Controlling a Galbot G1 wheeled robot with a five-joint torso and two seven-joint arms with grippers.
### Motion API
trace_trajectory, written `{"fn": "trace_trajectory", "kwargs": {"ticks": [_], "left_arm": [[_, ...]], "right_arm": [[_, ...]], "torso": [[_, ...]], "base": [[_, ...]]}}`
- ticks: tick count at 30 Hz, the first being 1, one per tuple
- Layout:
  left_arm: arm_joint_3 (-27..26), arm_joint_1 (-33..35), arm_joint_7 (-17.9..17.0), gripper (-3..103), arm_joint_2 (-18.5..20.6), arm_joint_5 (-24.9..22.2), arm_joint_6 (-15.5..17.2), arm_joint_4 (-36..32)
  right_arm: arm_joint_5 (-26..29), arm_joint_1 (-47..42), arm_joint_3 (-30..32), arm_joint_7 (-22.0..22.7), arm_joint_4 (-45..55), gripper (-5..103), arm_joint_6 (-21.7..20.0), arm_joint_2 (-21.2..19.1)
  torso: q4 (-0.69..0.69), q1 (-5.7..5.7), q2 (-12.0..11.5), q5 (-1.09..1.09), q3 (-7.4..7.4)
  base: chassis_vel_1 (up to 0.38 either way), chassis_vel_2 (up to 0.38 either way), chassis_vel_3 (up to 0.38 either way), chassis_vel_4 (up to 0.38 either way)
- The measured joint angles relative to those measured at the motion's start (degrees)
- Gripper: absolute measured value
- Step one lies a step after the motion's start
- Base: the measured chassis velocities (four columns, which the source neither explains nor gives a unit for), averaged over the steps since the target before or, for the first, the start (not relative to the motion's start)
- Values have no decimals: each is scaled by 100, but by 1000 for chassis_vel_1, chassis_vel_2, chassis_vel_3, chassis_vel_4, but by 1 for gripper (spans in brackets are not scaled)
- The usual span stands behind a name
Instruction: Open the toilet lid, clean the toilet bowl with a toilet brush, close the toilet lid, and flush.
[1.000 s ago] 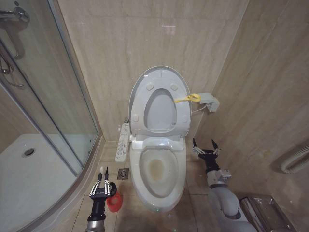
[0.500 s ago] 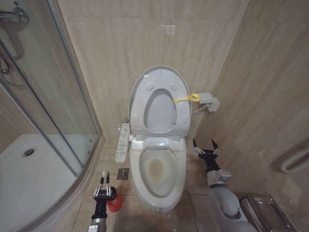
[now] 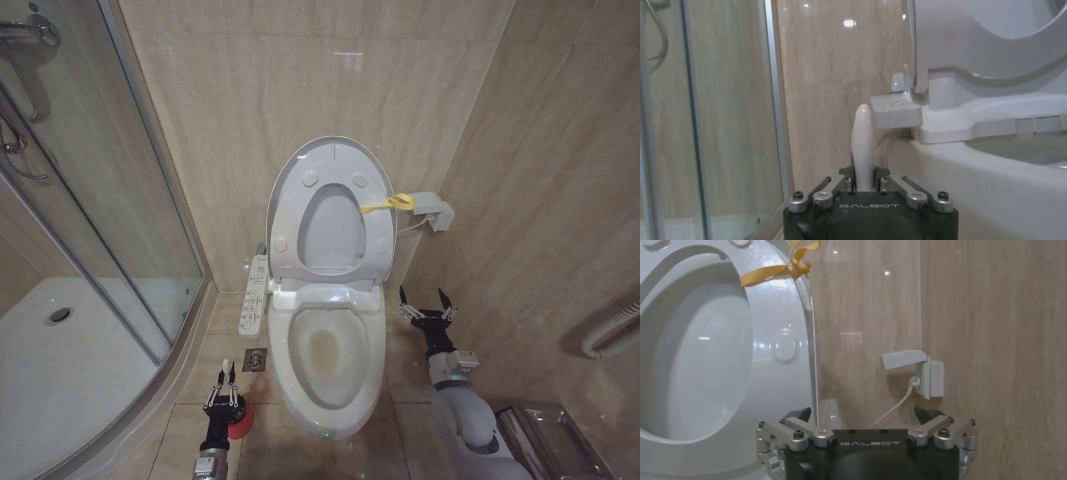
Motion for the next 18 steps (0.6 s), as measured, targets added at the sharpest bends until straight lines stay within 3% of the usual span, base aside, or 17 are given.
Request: {"fn": "trace_trajectory", "kwargs": {"ticks": [10,18], "left_arm": [[29,-386,120,19,-41,-44,2,731],[58,-665,614,19,-62,-371,2,1246]], "right_arm": [[0,0,0,0,0,100,0,0],[0,0,0,0,0,100,0,0]], "torso": [[0,0,0,0,0],[0,0,0,0,0]], "base": [[0,0,0,0],[0,0,0,0]]}}
